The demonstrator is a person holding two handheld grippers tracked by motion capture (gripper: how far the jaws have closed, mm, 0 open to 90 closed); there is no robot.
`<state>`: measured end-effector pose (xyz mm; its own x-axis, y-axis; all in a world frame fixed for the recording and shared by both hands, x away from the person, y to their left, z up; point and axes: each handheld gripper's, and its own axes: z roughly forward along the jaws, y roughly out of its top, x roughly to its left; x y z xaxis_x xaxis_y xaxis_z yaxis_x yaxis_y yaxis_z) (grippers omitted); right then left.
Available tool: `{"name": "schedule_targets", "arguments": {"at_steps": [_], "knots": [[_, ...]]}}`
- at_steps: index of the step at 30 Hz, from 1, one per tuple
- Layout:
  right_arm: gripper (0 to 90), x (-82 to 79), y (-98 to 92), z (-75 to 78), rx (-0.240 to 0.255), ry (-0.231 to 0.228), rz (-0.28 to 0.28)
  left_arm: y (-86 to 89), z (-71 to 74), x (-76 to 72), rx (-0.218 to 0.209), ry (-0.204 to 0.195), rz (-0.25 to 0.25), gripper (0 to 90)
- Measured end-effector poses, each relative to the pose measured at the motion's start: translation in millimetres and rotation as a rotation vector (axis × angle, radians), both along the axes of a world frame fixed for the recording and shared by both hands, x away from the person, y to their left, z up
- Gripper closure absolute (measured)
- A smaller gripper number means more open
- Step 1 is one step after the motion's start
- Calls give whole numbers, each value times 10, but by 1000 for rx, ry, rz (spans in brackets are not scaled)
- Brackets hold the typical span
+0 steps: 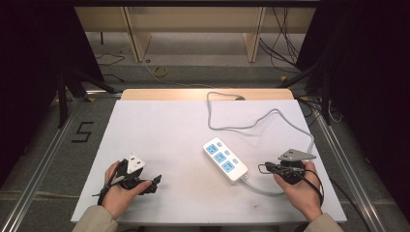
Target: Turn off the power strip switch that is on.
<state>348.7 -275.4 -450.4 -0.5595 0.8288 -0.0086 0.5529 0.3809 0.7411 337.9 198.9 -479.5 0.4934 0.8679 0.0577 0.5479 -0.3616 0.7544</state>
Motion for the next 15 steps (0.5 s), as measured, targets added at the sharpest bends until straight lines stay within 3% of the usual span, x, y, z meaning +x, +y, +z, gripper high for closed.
{"name": "schedule_targets", "arguments": {"at_steps": [15], "knots": [[900,32,48,37,-16,26,10,-15,-6,4,7,1,-3,58]]}}
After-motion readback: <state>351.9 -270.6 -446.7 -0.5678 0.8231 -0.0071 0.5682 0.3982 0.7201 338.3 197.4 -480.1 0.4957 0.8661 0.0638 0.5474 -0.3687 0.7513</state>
